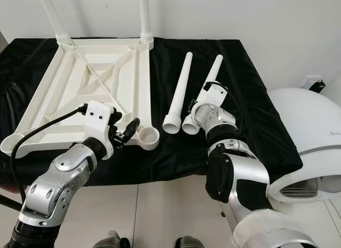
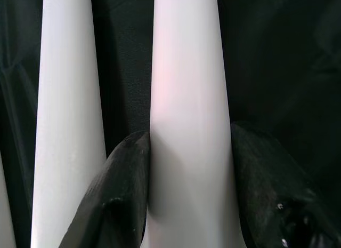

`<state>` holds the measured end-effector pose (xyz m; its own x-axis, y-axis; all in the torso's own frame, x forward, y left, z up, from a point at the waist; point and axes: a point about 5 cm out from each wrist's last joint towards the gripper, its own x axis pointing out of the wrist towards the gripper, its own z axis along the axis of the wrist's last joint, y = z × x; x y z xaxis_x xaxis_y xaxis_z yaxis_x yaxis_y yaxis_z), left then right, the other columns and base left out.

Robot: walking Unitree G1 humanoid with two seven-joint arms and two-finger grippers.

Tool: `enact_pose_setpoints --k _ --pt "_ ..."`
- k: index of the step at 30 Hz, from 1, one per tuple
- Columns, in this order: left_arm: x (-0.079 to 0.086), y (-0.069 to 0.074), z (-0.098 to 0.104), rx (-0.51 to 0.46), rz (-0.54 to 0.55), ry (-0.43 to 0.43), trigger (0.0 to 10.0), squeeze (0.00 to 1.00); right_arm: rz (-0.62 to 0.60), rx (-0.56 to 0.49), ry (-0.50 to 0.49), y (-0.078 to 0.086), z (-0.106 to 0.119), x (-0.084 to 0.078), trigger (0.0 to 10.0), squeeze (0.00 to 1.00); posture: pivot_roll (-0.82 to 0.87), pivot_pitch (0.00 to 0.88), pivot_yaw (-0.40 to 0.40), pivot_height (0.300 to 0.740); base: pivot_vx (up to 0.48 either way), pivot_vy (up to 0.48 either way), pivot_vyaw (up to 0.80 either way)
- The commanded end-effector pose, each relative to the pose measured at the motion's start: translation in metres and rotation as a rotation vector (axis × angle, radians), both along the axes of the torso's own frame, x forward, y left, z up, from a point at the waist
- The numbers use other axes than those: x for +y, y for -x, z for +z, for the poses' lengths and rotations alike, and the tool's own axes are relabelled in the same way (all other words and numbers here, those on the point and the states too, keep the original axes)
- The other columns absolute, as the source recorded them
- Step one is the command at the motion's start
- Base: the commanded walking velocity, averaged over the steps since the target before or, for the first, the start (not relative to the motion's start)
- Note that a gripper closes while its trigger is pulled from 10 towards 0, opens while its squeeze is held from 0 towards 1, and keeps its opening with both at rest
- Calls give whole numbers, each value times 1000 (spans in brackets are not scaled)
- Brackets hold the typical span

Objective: Building children table

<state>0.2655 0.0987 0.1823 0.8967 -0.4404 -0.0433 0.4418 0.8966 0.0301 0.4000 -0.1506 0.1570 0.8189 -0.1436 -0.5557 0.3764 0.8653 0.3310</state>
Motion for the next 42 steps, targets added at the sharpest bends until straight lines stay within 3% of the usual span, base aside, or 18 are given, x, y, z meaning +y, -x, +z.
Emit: enact_pose_setpoints --k 1,5,6,7,8,11,16,17,21,30,31,36,38,39,40,42 --pt "0 3 -1 10 -32 -6 10000 0 -13 147 -19 13 -33 3 0 0 10 74 27 740 0 0 0" --pt "0 3 0 9 -31 -4 10000 0 -26 139 -12 13 -32 1 0 0 10 75 26 740 0 0 0" --pt "-1 2 0 6 -33 -1 10000 0 -31 82 10 8 -23 0 3961 0 9 76 25 740 0 0 0" --pt "-1 2 0 6 -33 -1 10000 0 -31 82 10 8 -23 0 3961 0 9 76 25 740 0 0 0" --pt "-1 2 1 2 -36 2 10000 0 -31 22 35 4 -13 -1 10000 0 9 76 23 740 0 0 0" --pt "-1 0 6 -12 -61 15 10000 0 -38 -86 86 -3 7 -4 10000 0 12 75 19 740 0 0 0" --pt "0 -3 10 -32 -93 4 10000 0 -51 -150 124 -7 18 -9 10000 0 14 71 13 740 0 0 0" --pt "7 -10 18 -59 -118 0 10000 0 -52 -211 140 -9 28 -13 10000 0 16 66 7 740 0 0 0" --pt "18 -22 30 -104 -113 -21 10000 0 -34 -299 139 -12 40 -15 10000 0 16 57 -1 740 0 0 0" --pt "29 -36 44 -149 -114 -44 10000 0 32 -427 130 -15 52 -17 10000 0 24 46 -9 740 0 0 0" --pt "32 -39 46 -144 -113 -21 10000 0 55 -476 119 -15 56 -17 10000 0 28 43 -12 740 0 0 0" --pt "33 -42 49 -140 -117 -7 10000 0 87 -524 108 -15 60 -16 10000 0 35 37 -19 740 0 0 0" --pt "32 -53 61 -146 -165 51 10000 0 183 -646 95 -14 69 -14 10000 0 46 17 -34 740 0 0 0" --pt "32 -53 61 -146 -165 51 10000 0 183 -646 95 -14 69 -14 10000 0 46 17 -34 740 0 0 0" --pt "31 -56 67 -159 -188 66 10000 157 223 -694 90 -13 72 -13 10000 0 49 10 -38 740 0 0 0" --pt "31 -58 71 -170 -202 75 10000 157 246 -722 85 -12 74 -12 10000 0 49 10 -38 740 0 0 0"
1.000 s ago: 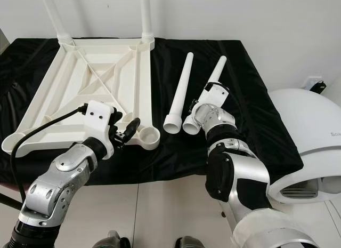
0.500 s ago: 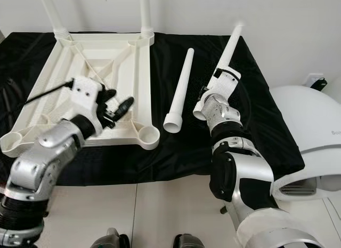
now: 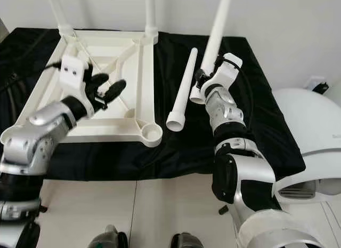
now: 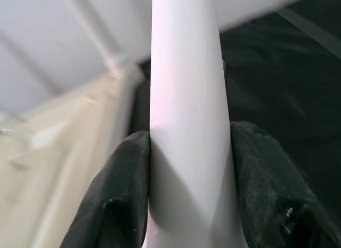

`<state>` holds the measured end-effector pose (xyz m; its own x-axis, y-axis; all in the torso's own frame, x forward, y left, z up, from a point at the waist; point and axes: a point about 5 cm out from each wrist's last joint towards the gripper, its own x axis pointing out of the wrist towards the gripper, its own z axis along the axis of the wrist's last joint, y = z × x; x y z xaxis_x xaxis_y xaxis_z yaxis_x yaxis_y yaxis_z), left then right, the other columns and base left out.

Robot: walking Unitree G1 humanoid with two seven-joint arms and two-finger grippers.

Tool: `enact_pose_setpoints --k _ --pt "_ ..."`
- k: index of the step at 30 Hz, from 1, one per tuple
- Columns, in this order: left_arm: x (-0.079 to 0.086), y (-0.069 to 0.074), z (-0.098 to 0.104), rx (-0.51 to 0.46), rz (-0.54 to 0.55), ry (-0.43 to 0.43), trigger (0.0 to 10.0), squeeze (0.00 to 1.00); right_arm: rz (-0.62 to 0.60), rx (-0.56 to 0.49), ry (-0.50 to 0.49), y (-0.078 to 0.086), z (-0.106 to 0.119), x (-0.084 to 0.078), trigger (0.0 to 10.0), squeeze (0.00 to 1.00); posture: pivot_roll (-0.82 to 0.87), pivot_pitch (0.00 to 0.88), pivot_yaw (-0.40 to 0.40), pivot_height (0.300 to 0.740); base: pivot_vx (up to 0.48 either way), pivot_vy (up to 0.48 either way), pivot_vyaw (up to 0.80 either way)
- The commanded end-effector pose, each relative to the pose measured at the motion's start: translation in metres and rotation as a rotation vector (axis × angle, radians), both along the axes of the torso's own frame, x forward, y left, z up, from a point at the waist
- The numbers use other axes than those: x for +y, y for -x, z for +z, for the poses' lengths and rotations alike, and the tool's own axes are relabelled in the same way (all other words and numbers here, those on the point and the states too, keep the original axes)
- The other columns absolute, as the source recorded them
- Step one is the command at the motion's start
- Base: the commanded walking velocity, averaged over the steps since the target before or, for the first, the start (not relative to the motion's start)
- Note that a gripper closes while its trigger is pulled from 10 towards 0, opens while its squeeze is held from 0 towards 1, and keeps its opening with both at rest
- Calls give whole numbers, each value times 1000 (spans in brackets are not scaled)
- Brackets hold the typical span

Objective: Building children table

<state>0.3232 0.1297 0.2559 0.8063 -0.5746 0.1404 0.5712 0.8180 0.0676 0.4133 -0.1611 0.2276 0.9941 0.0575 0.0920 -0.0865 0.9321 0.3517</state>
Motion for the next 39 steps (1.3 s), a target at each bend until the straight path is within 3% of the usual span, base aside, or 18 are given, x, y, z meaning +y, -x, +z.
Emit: enact_pose_setpoints --k 1,5,8,11,13,17,18,19,20,23,30,39 --pt "-1 -1 0 21 -66 36 10000 1000 43 -65 0 2 5 0 10000 0 50 5 -40 740 0 0 0" --pt "4 -11 9 48 -84 138 10000 1000 128 -118 18 5 7 4 10000 0 48 0 -43 740 0 0 0" --pt "5 -13 11 53 -95 149 10000 1000 152 -134 27 6 8 5 10000 0 47 0 -45 740 0 0 0" --pt "2 -17 19 77 -172 190 10000 1000 290 -205 60 12 6 13 10000 0 52 0 -49 740 0 0 0" --pt "2 -17 19 77 -172 190 10000 1000 290 -205 60 12 6 13 10000 0 52 0 -49 740 0 0 0" --pt "-5 -16 24 118 -287 227 10000 1000 400 -268 105 20 2 20 10000 0 56 0 -52 740 0 0 0" --pt "-6 -15 24 131 -314 237 10000 290 423 -279 113 22 1 21 10000 0 56 0 -52 740 0 0 0" --pt "-6 -15 24 131 -314 237 10000 290 423 -279 113 22 1 21 10000 0 56 0 -52 740 0 0 0" --pt "-10 -13 26 154 -368 256 10000 0 457 -287 122 25 -2 23 10000 0 61 0 -55 740 0 0 0" --pt "-17 -10 31 195 -462 289 10000 0 537 -306 137 32 -8 27 10000 0 62 0 -56 740 0 0 0" --pt "-18 -17 41 213 -476 330 10000 0 671 -339 153 44 -14 36 10000 0 62 0 -58 740 0 0 0" --pt "-27 -21 45 232 -500 304 10000 0 801 -362 153 56 -18 46 10000 0 56 0 -58 740 0 0 0"
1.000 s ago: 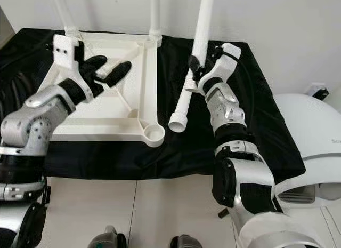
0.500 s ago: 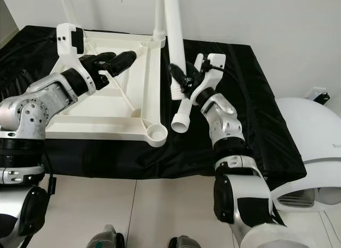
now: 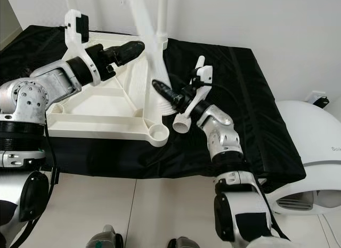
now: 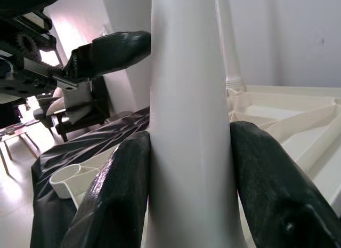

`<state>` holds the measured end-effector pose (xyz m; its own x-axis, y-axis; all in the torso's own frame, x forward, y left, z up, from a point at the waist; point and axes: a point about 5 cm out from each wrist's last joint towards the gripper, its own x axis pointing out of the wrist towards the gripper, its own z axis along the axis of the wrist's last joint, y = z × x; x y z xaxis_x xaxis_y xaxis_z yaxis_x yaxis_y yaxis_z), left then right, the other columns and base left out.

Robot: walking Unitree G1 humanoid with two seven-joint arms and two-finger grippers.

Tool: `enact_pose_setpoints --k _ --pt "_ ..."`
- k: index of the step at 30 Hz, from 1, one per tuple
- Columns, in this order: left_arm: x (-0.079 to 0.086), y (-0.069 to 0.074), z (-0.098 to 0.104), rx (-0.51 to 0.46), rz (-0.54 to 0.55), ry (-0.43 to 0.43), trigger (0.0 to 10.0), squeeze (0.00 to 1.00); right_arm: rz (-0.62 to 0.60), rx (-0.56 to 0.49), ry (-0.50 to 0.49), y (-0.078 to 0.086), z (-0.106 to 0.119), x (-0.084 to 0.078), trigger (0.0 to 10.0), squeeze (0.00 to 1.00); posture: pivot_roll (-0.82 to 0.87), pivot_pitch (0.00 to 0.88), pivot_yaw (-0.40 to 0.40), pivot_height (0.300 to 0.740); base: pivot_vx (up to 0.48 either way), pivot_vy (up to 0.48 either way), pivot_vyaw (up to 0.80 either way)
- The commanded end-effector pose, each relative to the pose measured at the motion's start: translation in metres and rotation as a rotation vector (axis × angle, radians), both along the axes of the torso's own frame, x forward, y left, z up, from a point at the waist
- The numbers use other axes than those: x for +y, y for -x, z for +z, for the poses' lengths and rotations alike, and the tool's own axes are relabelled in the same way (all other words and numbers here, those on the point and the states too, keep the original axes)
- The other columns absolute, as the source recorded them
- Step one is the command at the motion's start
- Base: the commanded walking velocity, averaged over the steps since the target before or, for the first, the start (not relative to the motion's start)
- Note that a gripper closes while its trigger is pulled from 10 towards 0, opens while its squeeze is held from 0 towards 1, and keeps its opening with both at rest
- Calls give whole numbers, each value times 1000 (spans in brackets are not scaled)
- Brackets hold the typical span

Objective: Building children table

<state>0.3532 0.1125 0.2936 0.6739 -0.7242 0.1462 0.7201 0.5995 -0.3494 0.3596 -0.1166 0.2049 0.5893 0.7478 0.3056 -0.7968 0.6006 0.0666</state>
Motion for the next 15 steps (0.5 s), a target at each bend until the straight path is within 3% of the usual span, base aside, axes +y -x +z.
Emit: enact_pose_setpoints --k 1,15 --pt "-11 8 9 -83 -231 23 10000 0 36 -28 -4 4 4 3 10000 0 54 0 -58 740 0 0 0" --pt "-15 0 26 -112 -233 37 10000 0 120 -32 47 15 -3 11 10000 0 54 0 -56 740 0 0 0"
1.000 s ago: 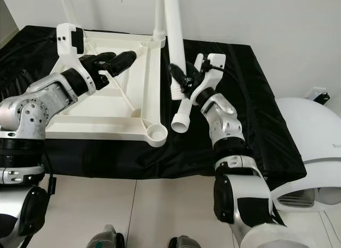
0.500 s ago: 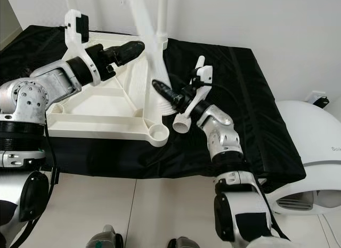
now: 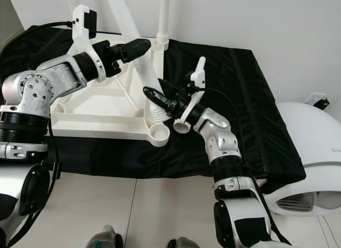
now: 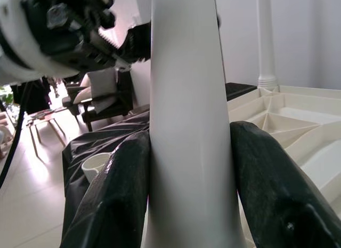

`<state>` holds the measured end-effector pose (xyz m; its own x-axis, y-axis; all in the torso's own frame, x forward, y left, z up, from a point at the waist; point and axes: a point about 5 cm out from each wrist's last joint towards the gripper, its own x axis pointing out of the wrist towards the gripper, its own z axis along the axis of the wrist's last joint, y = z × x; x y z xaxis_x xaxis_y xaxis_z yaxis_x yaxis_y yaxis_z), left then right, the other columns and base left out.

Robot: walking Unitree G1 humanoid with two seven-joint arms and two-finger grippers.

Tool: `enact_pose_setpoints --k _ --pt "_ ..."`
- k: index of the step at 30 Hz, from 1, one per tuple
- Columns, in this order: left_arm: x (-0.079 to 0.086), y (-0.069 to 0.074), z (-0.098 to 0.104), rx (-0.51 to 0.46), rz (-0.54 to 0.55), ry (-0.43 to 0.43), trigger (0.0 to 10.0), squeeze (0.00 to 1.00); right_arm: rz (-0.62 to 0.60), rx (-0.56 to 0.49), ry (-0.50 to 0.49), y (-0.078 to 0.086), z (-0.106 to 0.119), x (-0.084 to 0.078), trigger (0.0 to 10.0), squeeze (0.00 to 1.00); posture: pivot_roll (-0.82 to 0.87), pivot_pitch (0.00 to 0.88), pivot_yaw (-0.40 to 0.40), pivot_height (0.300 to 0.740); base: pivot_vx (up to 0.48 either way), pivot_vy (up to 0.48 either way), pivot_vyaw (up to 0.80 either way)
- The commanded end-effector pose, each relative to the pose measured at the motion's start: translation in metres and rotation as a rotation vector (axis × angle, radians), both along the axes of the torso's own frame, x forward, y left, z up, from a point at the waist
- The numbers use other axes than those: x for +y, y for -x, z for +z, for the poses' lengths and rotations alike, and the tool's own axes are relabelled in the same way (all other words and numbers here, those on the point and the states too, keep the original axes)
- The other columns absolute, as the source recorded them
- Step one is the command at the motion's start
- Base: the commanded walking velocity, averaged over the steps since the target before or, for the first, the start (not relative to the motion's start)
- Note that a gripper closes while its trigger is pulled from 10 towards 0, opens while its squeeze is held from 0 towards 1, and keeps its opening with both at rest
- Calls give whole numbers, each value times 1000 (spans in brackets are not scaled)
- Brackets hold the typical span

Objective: Building children table

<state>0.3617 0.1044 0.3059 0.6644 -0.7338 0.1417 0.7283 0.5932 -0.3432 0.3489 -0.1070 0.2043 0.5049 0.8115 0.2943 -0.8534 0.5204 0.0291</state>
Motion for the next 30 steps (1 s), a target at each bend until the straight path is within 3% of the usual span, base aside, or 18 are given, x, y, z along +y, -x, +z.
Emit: enact_pose_setpoints --k 1,18,19,30 --pt "-6 9 14 -109 -221 45 10000 0 21 -9 16 4 -2 1 10000 0 54 0 -56 740 0 0 0" --pt "0 2 31 -108 -213 92 10000 0 28 -25 23 11 -4 -1 10000 0 51 0 -42 740 0 0 0" --pt "1 1 32 -102 -210 111 0 0 23 -26 23 11 -3 -1 10000 0 50 0 -41 740 0 0 0" --pt "2 2 32 -87 -222 163 0 0 -19 -23 11 8 -1 -4 10000 0 51 0 -41 740 0 0 0"
